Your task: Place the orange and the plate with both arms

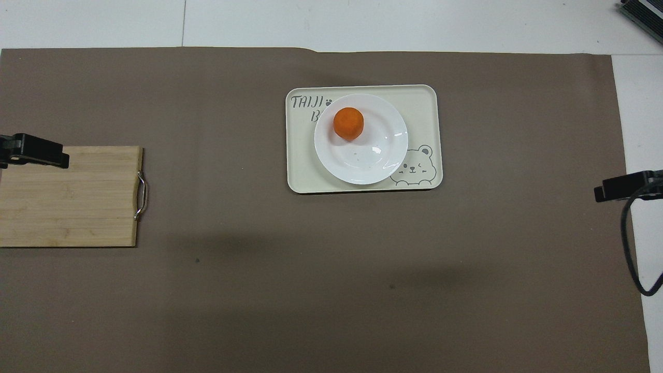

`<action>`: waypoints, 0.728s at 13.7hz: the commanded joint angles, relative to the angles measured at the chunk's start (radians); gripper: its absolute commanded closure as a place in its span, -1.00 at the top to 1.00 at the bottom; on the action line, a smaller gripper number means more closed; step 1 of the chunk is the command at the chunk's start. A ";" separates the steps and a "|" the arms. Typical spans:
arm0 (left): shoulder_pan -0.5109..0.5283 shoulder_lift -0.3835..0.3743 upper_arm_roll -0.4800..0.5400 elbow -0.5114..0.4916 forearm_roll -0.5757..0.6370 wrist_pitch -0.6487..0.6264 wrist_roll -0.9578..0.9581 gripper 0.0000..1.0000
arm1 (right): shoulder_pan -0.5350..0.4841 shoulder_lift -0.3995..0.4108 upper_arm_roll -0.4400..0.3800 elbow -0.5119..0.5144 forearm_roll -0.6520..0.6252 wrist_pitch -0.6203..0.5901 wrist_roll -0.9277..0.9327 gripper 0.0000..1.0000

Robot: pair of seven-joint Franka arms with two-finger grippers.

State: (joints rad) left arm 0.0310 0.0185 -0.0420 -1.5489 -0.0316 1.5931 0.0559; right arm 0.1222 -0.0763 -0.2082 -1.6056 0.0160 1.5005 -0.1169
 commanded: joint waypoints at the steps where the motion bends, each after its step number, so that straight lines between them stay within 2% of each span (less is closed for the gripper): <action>1: 0.001 -0.014 0.001 -0.011 0.001 0.004 -0.004 1.00 | -0.035 -0.031 0.006 -0.043 -0.024 0.026 -0.030 1.00; 10: 0.001 -0.014 0.001 -0.010 0.001 0.004 -0.004 1.00 | -0.021 0.012 0.023 0.067 -0.022 0.003 -0.021 1.00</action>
State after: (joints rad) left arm 0.0310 0.0185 -0.0420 -1.5489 -0.0316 1.5931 0.0559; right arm 0.1024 -0.0794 -0.1913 -1.5686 0.0158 1.5130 -0.1301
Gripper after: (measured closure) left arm 0.000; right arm 0.000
